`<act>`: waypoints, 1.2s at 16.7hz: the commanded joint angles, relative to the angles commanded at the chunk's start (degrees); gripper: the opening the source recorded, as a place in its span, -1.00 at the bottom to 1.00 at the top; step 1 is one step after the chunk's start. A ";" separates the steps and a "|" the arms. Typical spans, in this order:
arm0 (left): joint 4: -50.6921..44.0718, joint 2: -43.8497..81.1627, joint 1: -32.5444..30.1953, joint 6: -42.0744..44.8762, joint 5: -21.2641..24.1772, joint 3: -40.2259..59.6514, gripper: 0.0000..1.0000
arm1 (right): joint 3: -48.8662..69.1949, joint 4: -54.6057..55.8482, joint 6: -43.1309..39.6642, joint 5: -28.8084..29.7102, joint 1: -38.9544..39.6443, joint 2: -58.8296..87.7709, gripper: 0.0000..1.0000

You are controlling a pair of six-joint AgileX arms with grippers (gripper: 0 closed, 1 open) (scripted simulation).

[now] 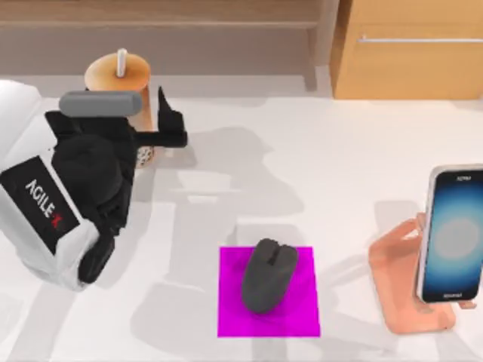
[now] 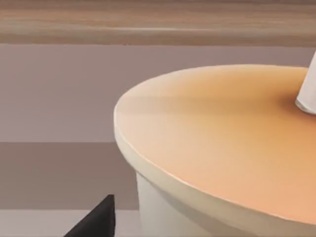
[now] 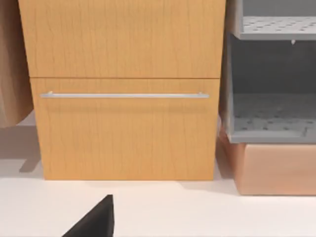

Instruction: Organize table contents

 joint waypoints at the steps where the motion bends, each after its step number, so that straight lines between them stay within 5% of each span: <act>1: 0.00 0.00 0.00 0.00 0.00 0.00 0.70 | 0.00 0.00 0.00 0.00 0.00 0.00 1.00; 12: 0.00 0.00 0.00 0.00 0.00 0.00 -0.96 | 0.00 0.00 0.00 0.00 0.00 0.00 1.00; 20: 0.00 0.00 0.00 0.00 0.00 0.00 -1.00 | 0.00 0.00 0.00 0.00 0.00 0.00 1.00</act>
